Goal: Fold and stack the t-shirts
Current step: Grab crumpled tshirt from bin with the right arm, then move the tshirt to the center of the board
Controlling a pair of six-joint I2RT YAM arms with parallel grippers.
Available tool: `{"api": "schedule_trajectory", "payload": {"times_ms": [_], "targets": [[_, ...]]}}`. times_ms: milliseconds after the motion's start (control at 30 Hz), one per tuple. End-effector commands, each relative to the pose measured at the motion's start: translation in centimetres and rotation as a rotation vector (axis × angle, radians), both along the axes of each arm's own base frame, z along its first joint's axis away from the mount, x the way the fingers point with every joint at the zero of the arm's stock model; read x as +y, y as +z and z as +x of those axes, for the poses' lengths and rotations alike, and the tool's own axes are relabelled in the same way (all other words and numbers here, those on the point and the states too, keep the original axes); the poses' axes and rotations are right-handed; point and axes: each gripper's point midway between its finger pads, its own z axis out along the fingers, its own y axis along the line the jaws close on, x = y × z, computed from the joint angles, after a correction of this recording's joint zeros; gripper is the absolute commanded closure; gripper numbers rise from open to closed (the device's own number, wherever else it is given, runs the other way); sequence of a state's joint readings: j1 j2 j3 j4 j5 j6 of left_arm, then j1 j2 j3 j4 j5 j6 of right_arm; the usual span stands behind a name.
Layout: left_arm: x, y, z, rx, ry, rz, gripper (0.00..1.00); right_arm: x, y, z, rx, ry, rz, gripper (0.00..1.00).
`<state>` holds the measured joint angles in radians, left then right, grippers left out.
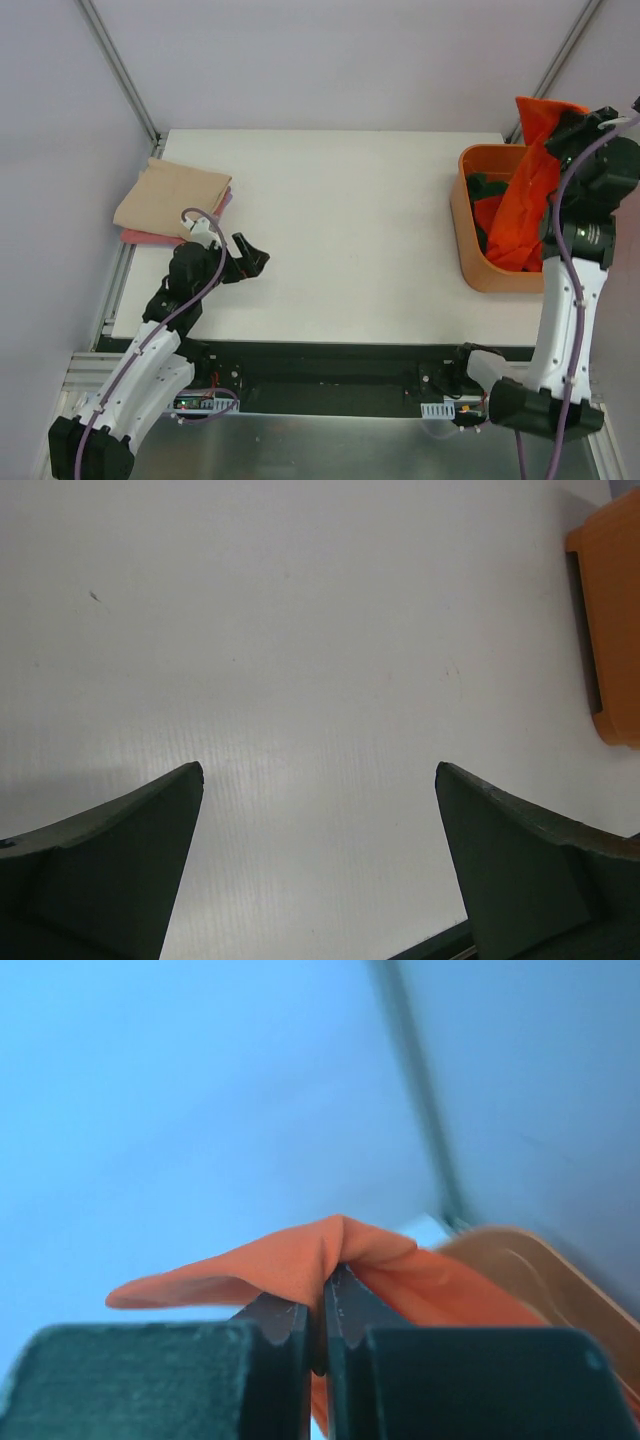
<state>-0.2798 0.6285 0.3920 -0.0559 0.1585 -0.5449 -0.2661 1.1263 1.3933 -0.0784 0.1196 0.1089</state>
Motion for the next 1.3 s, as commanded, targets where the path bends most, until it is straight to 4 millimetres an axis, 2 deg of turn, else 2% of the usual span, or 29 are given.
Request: {"api": "schedule_trajectory", "payload": {"times_ms": [0,100,200,267,333,367,600,633,733,767,833,867,933,967,1000,1067,1100,1200,1267], "targets": [[-0.4,1.1,-0.2,-0.044,-0.006,-0.056,0.01,8.4,8.8,-4.7,-0.225,0.302,-0.076,1.00],[-0.5,1.5,-0.4,-0.058,-0.009,-0.073,0.01,14.1,14.4,-8.7,-0.376,0.518,-0.077,0.99],[-0.5,1.5,-0.4,-0.061,-0.007,-0.073,0.01,19.2,18.7,-11.7,-0.479,0.766,0.057,1.00],[-0.2,1.4,-0.4,-0.059,0.008,-0.073,0.01,22.5,19.7,-12.2,-0.483,0.898,0.114,0.99],[-0.2,1.4,-0.5,-0.056,0.011,-0.078,0.01,25.3,19.8,-11.8,-0.463,0.963,0.116,1.00],[-0.3,1.5,-0.5,-0.059,0.009,-0.079,0.01,27.3,19.6,-11.4,-0.442,0.994,0.112,0.99],[0.5,1.0,-0.4,-0.039,0.059,-0.062,0.01,37.1,17.7,-7.5,-0.316,1.085,0.068,1.00],[0.6,1.1,-0.4,-0.034,0.064,-0.060,0.01,38.3,17.4,-7.1,-0.305,1.102,0.068,1.00],[0.7,1.1,-0.5,-0.014,0.074,-0.062,0.01,39.5,15.7,-4.1,-0.256,1.007,0.113,1.00],[0.9,1.0,-0.5,-0.010,0.085,-0.062,0.01,39.8,14.8,-3.1,-0.228,0.979,0.130,0.99],[1.1,0.7,-0.5,0.005,0.100,-0.052,0.01,39.7,11.3,-1.4,-0.146,0.907,0.132,1.00],[1.3,0.8,-0.5,0.007,0.110,-0.047,0.01,39.3,8.8,-0.5,-0.094,0.858,0.125,1.00],[1.5,0.7,-0.5,0.017,0.116,-0.037,0.01,36.7,4.8,-0.1,-0.034,0.764,0.115,1.00],[1.4,0.6,-0.5,0.020,0.112,-0.038,0.01,35.6,1.6,0.3,0.012,0.723,0.113,1.00],[1.3,0.6,-0.6,0.026,0.104,-0.040,0.01,34.3,-0.8,0.3,0.042,0.703,0.104,0.99],[1.2,0.4,-0.5,0.035,0.101,-0.031,0.01,31.0,-8.0,0.7,0.169,0.641,0.120,0.99],[1.3,0.2,-0.4,0.041,0.105,-0.026,0.01,29.5,-12.3,0.6,0.249,0.627,0.121,0.98],[1.3,-0.5,-0.2,0.076,0.109,-0.014,0.01,25.3,-22.9,-0.4,0.457,0.596,0.127,0.91],[1.5,-1.2,0.1,0.112,0.126,0.001,0.01,23.1,-27.9,-1.3,0.574,0.575,0.137,0.82]]}}
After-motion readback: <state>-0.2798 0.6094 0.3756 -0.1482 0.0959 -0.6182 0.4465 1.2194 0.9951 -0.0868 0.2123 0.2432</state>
